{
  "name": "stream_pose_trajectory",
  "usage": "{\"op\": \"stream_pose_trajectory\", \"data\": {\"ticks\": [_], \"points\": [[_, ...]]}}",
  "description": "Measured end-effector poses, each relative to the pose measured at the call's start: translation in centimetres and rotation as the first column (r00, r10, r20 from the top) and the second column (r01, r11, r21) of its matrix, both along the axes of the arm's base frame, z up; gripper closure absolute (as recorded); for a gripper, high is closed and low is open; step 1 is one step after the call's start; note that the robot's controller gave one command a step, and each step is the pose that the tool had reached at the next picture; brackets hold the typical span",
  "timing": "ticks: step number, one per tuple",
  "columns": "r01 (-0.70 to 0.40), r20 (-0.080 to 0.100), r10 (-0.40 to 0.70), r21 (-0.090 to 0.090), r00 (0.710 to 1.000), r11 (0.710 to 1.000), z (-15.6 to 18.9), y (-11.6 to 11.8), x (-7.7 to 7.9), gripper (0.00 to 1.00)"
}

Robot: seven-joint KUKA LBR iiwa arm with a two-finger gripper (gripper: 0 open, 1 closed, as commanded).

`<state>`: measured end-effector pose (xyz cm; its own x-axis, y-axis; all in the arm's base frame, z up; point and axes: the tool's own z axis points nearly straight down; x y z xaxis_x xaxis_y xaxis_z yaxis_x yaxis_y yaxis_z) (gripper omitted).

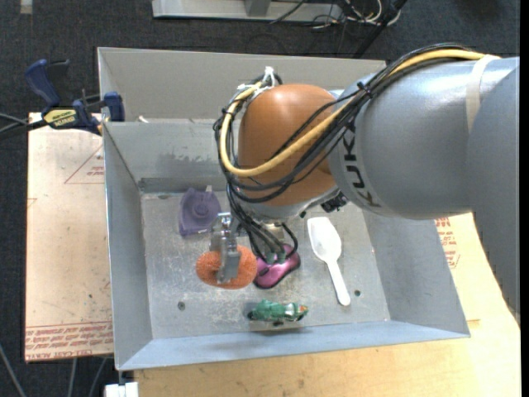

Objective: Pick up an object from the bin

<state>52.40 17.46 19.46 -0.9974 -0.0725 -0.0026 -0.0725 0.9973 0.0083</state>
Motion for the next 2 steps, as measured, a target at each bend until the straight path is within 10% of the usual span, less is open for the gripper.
{"op": "stream_pose_trajectory", "data": {"ticks": [2], "points": [[-0.11, 0.001, 0.11, 0.0, 0.994, 0.994, -0.06, -0.53, -0.13, 1.0]]}}
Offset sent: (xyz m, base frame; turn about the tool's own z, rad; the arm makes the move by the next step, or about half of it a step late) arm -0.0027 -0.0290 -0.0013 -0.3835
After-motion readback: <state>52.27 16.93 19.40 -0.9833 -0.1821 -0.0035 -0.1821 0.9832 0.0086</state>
